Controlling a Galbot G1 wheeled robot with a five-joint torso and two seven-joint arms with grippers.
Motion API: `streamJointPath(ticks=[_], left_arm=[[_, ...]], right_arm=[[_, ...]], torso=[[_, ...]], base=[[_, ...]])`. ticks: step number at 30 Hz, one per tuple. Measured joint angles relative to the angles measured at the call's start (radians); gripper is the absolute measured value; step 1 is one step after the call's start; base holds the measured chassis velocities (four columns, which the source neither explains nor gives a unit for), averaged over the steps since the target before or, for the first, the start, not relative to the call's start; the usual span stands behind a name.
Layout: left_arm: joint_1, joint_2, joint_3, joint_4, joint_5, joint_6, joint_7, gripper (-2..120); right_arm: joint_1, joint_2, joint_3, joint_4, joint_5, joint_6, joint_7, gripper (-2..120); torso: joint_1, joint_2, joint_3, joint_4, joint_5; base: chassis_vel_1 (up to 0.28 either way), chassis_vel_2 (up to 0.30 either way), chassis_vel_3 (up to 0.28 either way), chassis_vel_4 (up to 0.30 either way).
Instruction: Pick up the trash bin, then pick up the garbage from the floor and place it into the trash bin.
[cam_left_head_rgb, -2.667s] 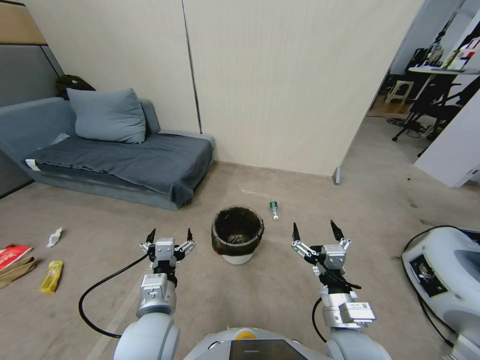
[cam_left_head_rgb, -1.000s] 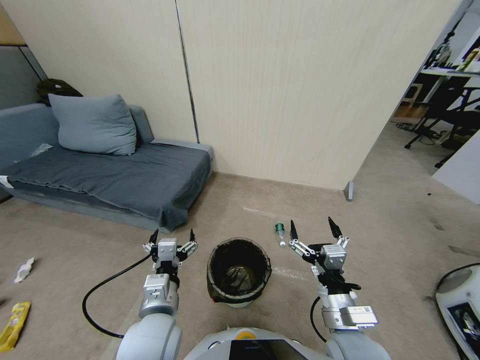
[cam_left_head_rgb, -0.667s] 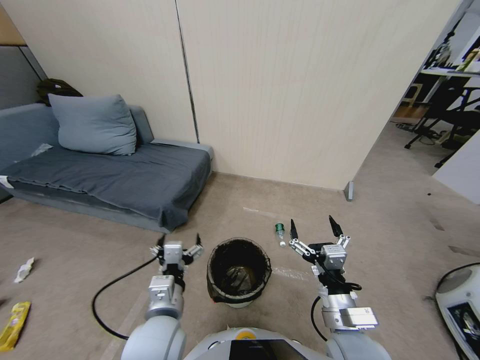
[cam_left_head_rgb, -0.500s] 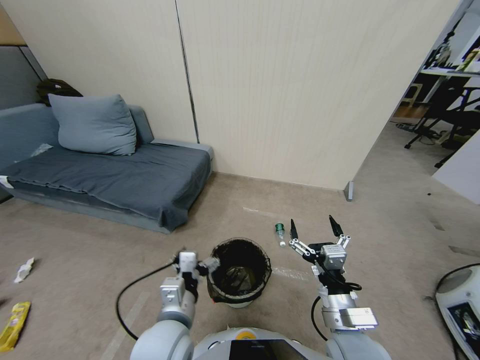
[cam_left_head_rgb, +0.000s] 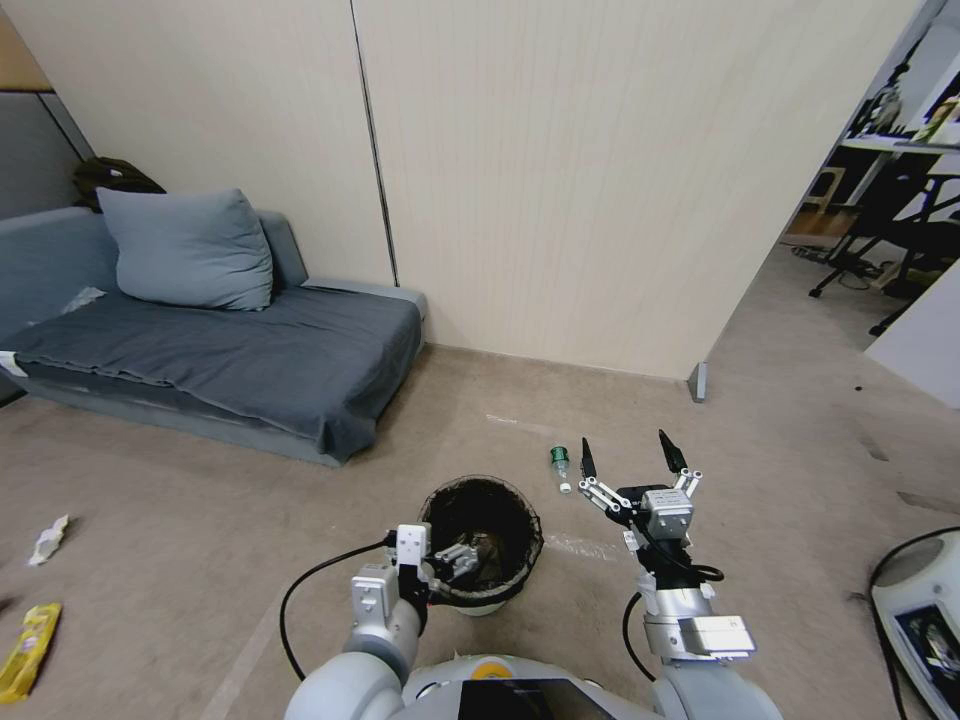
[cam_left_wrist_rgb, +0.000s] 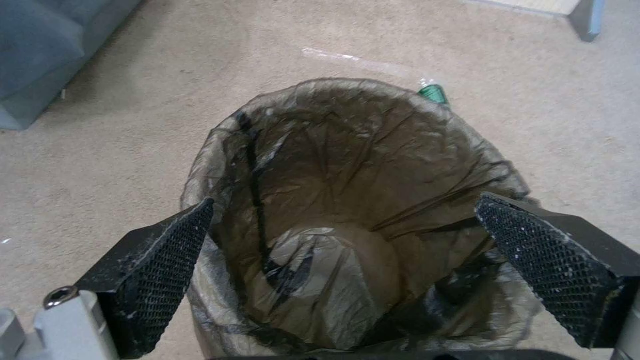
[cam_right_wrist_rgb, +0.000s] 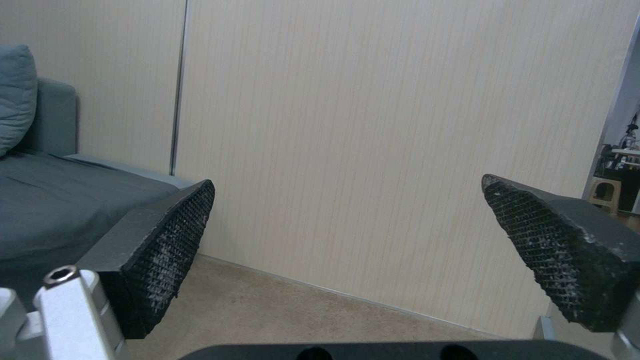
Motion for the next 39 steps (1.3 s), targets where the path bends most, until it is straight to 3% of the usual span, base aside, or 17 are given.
streamJointPath(ticks=[23,39], left_arm=[[-0.008,-0.008,0.003,0.055,0.042,-0.034,-0.044,100],[-0.027,-0.013,-0.008,0.112,0.039,-0.040,-0.029,100]], right_arm=[[-0.003,0.000,0.008,-0.005,0.000,0.011,0.008,100],[-0.003,0.000,0.008,-0.006,-0.002,0.012,0.008,100]], torso=[[0.000,0.000,0.000,0.0000,0.0000],[0.000,0.000,0.000,0.0000,-0.0001]], base=[[0.000,0.000,0.000,0.000],[0.000,0.000,0.000,0.000]])
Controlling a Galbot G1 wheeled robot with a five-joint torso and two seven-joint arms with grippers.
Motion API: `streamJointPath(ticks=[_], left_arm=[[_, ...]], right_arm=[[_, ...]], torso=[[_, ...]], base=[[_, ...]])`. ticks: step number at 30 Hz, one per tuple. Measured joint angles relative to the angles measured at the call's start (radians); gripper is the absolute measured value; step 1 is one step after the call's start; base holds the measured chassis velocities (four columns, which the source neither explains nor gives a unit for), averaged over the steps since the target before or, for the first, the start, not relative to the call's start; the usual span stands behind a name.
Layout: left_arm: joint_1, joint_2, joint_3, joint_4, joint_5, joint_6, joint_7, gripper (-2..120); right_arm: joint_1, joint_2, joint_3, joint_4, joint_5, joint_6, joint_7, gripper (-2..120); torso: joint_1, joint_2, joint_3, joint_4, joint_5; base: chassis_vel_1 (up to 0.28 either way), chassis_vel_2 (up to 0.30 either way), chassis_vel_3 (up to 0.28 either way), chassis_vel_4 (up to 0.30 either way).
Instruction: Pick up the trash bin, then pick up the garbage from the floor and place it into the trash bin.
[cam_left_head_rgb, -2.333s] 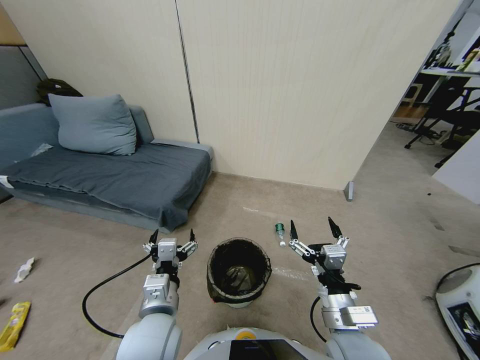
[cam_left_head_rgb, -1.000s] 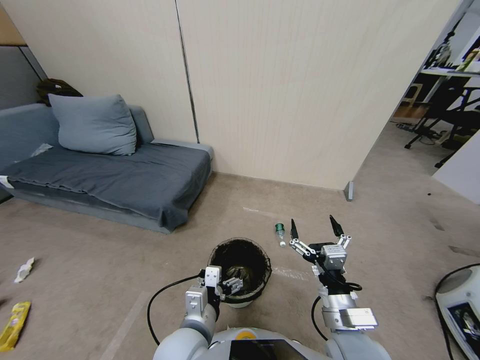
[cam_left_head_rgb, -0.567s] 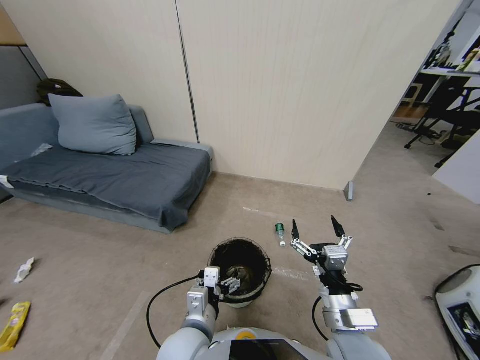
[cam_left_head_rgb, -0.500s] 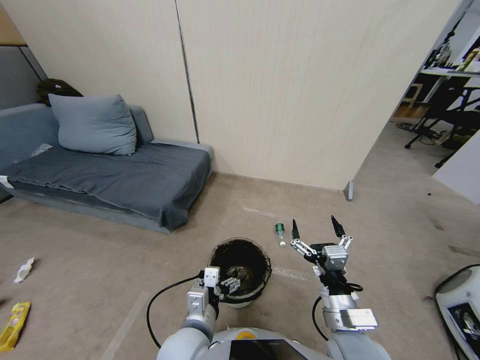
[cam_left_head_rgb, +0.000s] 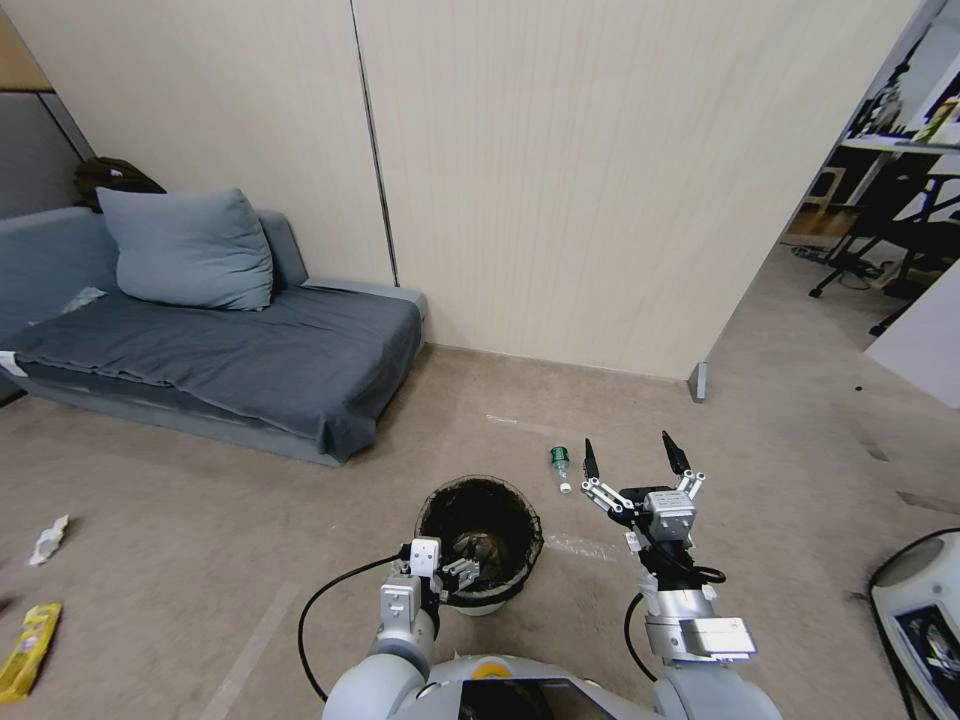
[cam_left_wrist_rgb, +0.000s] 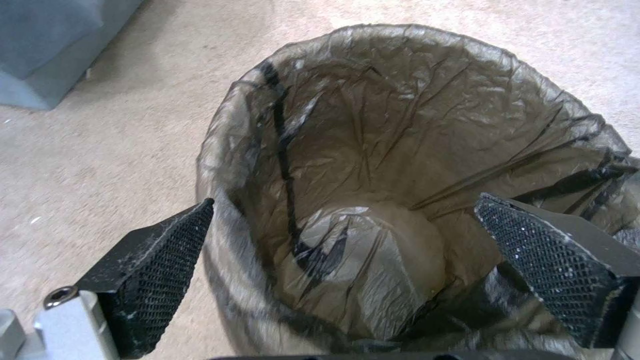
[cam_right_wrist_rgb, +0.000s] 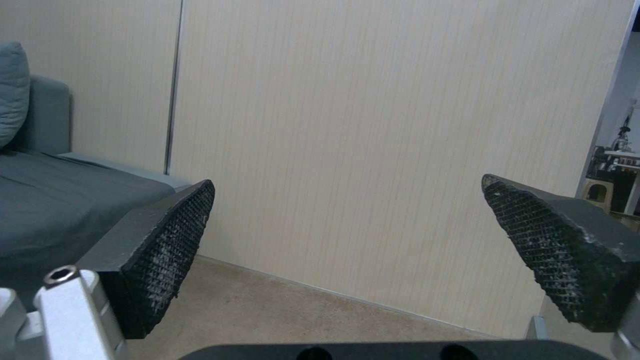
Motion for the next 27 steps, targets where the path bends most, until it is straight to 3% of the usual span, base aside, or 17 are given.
streamJointPath(ticks=[14,20,27], left_arm=[[-0.076,0.004,-0.108,0.062,-0.042,0.014,0.021,100],[-0.074,0.002,-0.105,0.058,-0.042,0.008,0.018,100],[-0.120,0.010,-0.123,0.118,-0.067,0.018,0.021,100]], right_arm=[[-0.001,0.000,0.001,-0.001,-0.003,0.002,0.000,100],[-0.001,0.000,0.001,-0.003,-0.008,0.003,-0.002,100],[-0.002,0.000,0.001,-0.006,-0.015,0.006,-0.005,100]], torso=[[0.000,0.000,0.000,0.0000,0.0000],[0.000,0.000,0.000,0.0000,0.0002],[0.000,0.000,0.000,-0.0001,0.0001]], base=[[0.000,0.000,0.000,0.000],[0.000,0.000,0.000,0.000],[0.000,0.000,0.000,0.000]])
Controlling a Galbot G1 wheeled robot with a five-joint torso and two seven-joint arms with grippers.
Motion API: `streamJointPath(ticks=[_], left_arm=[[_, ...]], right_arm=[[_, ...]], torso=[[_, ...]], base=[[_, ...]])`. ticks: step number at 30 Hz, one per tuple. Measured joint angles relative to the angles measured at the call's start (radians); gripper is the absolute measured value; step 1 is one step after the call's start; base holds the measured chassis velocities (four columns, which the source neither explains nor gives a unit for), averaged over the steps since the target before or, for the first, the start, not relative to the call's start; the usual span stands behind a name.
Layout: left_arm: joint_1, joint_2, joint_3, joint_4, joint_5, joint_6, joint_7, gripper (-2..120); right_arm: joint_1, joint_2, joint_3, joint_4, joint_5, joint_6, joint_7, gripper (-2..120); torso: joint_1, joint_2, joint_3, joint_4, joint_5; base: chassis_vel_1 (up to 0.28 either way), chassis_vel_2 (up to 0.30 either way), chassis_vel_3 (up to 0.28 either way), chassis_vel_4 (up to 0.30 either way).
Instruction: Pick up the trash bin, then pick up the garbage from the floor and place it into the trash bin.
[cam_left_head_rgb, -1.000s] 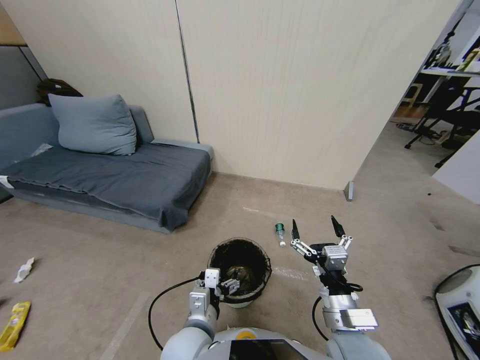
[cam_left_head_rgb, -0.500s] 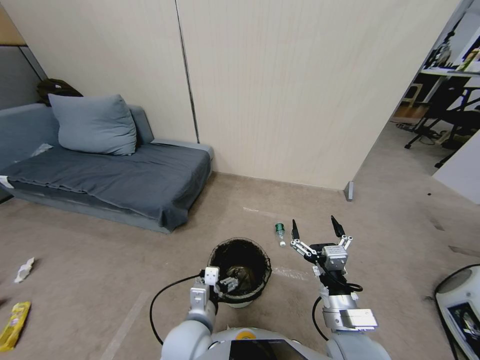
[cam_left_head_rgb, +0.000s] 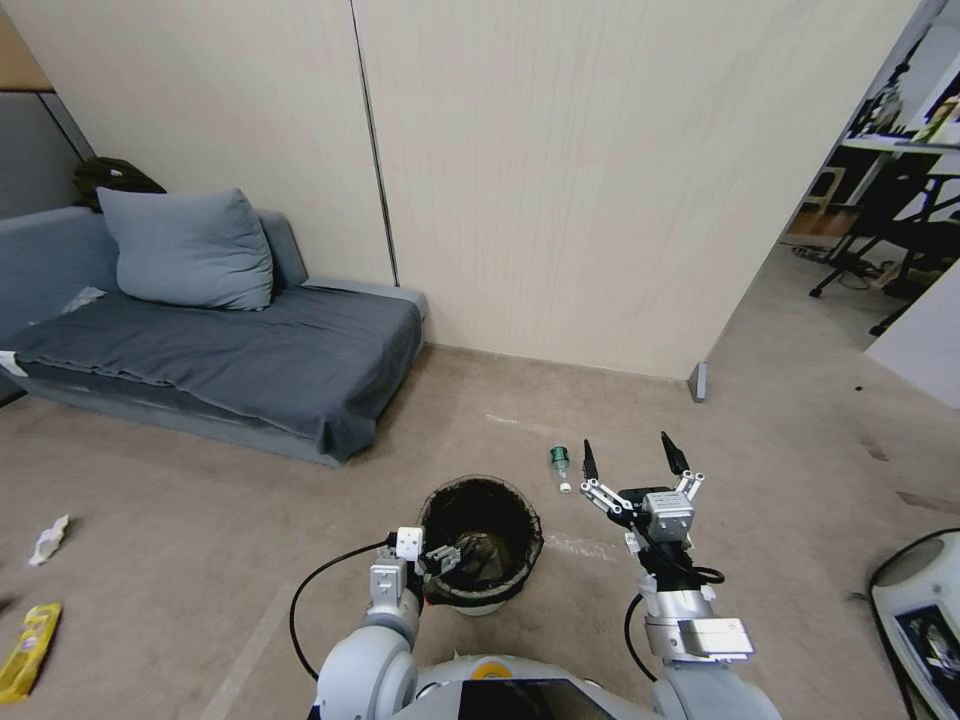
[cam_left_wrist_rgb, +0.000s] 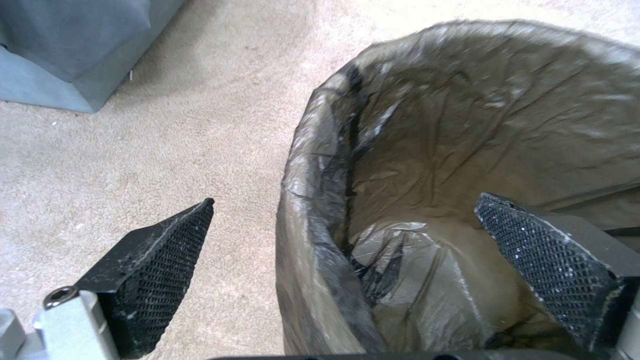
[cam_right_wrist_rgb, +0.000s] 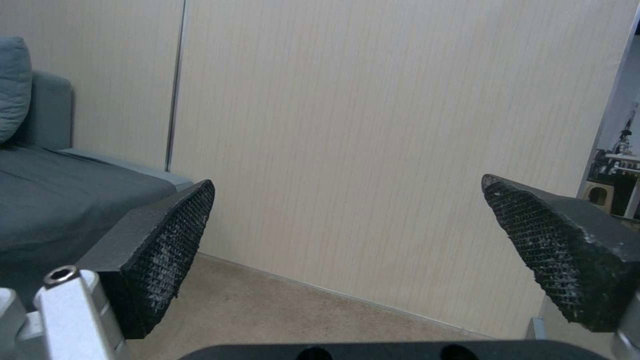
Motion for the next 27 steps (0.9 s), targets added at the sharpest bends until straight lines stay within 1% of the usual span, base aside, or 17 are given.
streamJointPath(ticks=[5,8,9,13,14,15,16,17,18,19,20,24,25,27], left_arm=[[-0.012,0.004,-0.005,0.017,-0.008,0.003,0.003,99],[-0.029,0.009,-0.016,0.049,-0.022,0.008,0.006,93],[-0.029,0.009,-0.016,0.049,-0.022,0.008,0.006,93],[-0.045,0.007,-0.026,0.096,-0.049,0.015,0.006,76],[-0.045,0.007,-0.026,0.096,-0.049,0.015,0.006,76],[-0.046,0.007,-0.026,0.104,-0.052,0.015,0.006,70],[-0.047,0.007,-0.025,0.107,-0.054,0.015,0.006,65],[-0.047,0.007,-0.025,0.107,-0.054,0.015,0.006,65],[-0.047,0.007,-0.024,0.107,-0.055,0.015,0.006,61],[-0.047,0.007,-0.022,0.107,-0.056,0.015,0.005,55],[-0.047,0.007,-0.022,0.107,-0.056,0.015,0.005,55],[-0.046,0.007,-0.023,0.109,-0.058,0.014,0.002,36],[-0.046,0.007,-0.023,0.109,-0.058,0.014,0.002,36],[-0.045,0.007,-0.025,0.113,-0.060,0.012,0.000,26]], right_arm=[[0.000,0.000,0.000,-0.002,-0.003,0.002,-0.002,100],[0.000,0.000,0.000,-0.002,-0.004,0.002,-0.002,100],[0.000,0.000,0.000,-0.002,-0.004,0.002,-0.002,100],[-0.001,0.000,0.000,-0.004,-0.005,0.005,-0.003,100],[-0.001,0.000,0.000,-0.004,-0.005,0.005,-0.003,100],[-0.001,0.000,0.000,-0.005,-0.006,0.006,-0.003,100],[-0.001,0.000,0.000,-0.006,-0.006,0.006,-0.003,100],[-0.001,0.000,0.000,-0.006,-0.006,0.006,-0.003,100],[-0.001,0.000,0.001,-0.007,-0.007,0.007,-0.003,100],[-0.001,0.000,0.000,-0.007,-0.007,0.007,-0.003,100],[-0.001,0.000,0.000,-0.007,-0.007,0.007,-0.003,100],[-0.001,0.000,0.000,-0.010,-0.008,0.008,-0.004,100],[-0.001,0.000,0.000,-0.010,-0.008,0.008,-0.004,100],[0.000,0.000,0.000,-0.011,-0.009,0.009,-0.004,100]], torso=[[0.000,0.000,0.000,0.0000,0.0000],[0.000,0.000,0.000,0.0000,0.0000],[0.000,0.000,0.000,0.0000,0.0000],[0.000,0.000,0.000,0.0000,0.0000],[0.000,0.000,0.000,0.0000,0.0000],[0.000,0.000,0.000,0.0001,0.0000],[0.000,0.000,0.000,0.0000,0.0000],[0.000,0.000,0.000,0.0000,0.0000],[0.000,0.000,0.000,0.0001,0.0000],[0.000,0.000,0.000,0.0001,0.0000],[0.000,0.000,0.000,0.0001,0.0000],[0.000,0.000,0.000,0.0001,0.0000],[0.000,0.000,0.000,0.0001,0.0000],[0.000,0.000,0.000,0.0001,0.0001]], base=[[0.000,0.000,0.000,0.000],[0.000,0.000,0.000,0.000],[0.000,0.000,0.000,0.000],[0.000,0.000,0.000,0.000],[0.000,0.000,0.000,0.000],[0.000,0.000,0.000,0.000],[0.000,0.000,0.000,0.000],[0.000,0.000,0.000,0.000],[0.000,0.000,0.000,0.000],[0.000,0.000,0.000,0.000],[0.000,0.000,0.000,0.000],[0.000,0.000,0.000,0.000],[0.000,0.000,0.000,0.000],[0.000,0.000,0.000,0.000]])
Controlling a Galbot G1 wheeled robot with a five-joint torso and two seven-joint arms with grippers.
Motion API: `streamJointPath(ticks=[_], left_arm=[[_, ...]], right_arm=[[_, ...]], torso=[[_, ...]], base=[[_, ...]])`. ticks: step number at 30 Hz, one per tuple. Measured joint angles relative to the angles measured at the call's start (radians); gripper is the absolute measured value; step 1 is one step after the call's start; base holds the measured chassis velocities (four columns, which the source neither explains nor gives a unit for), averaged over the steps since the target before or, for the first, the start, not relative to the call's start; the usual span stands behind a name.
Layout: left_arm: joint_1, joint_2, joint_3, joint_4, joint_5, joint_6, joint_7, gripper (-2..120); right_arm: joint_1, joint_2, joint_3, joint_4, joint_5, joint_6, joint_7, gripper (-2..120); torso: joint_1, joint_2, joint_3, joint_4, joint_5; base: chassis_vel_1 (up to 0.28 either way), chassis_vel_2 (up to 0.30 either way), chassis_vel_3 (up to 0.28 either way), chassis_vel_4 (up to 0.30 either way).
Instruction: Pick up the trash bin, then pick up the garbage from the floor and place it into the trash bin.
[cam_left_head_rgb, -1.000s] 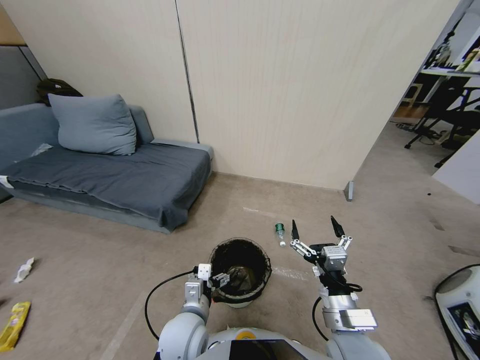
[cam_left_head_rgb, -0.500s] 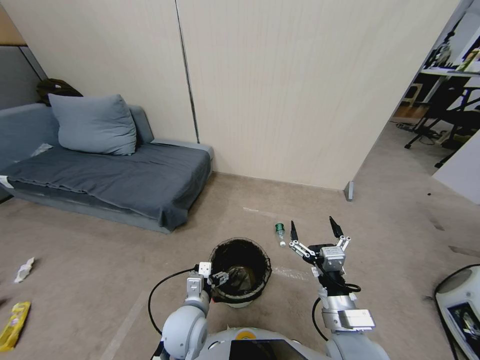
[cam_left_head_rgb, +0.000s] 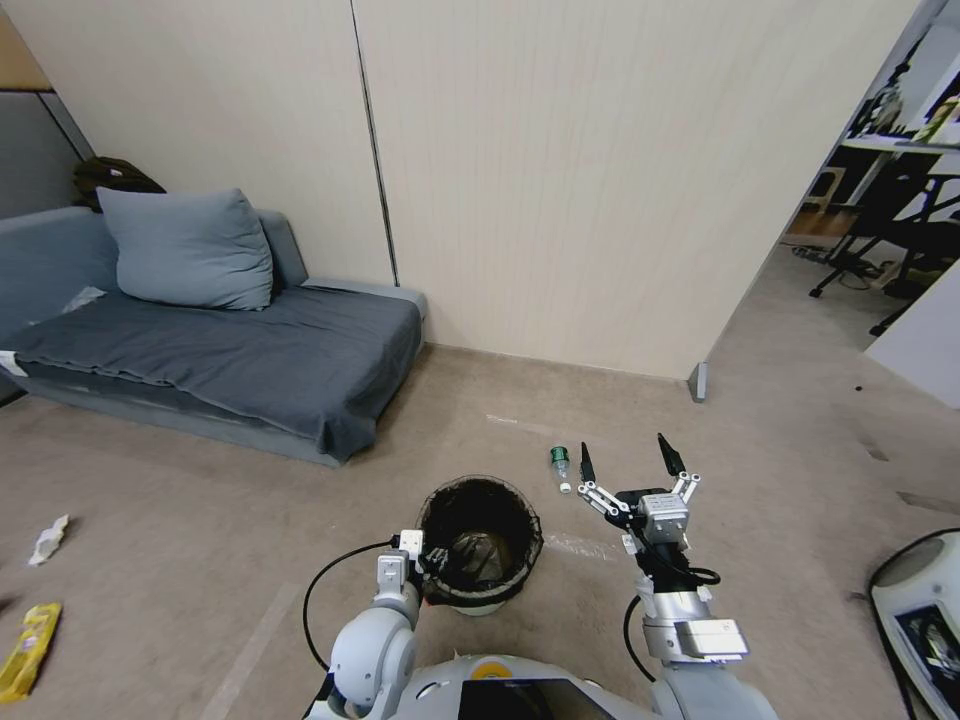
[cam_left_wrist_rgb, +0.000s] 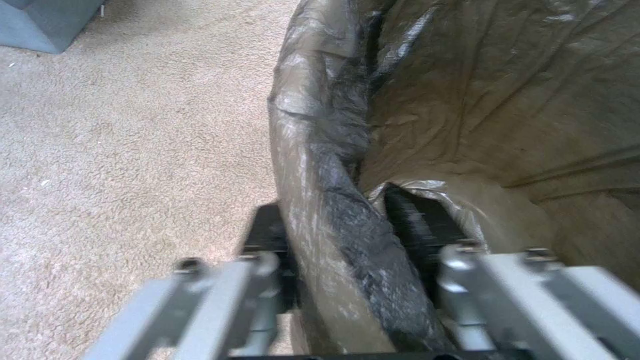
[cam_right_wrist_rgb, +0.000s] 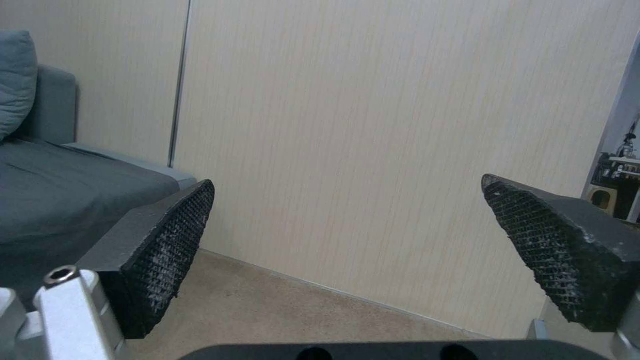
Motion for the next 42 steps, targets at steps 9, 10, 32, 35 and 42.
streamJointPath(ticks=[9,10,32,35,42], left_arm=[[0.005,-0.002,0.001,-0.001,-0.003,-0.005,0.001,4],[0.005,-0.002,0.001,-0.001,-0.003,-0.005,0.001,4],[0.019,0.003,-0.043,-0.122,0.026,-0.017,0.002,3],[0.024,0.006,-0.053,-0.164,0.031,-0.021,0.003,3],[0.063,0.011,-0.068,-0.270,0.074,-0.037,0.004,3]], right_arm=[[0.001,0.000,-0.001,-0.001,-0.007,0.000,0.003,100],[0.001,0.000,-0.001,-0.001,-0.007,0.000,0.003,100],[0.002,0.000,-0.002,0.012,-0.023,0.054,0.020,100],[0.002,0.000,-0.002,0.012,-0.023,0.058,0.020,100],[0.006,0.000,-0.006,0.003,-0.023,0.071,0.018,100]], torso=[[0.000,0.000,0.000,-0.0003,-0.0003],[0.000,0.000,0.000,-0.0003,-0.0003],[0.000,0.000,0.000,0.0001,0.0001],[0.000,0.000,0.000,-0.0001,-0.0002],[0.000,0.000,0.000,0.0000,0.0000]], base=[[0.000,0.000,0.000,0.000],[0.000,0.000,0.000,0.000],[0.000,0.000,0.000,0.000],[0.000,0.000,0.000,0.000],[0.000,0.000,0.000,0.000]])
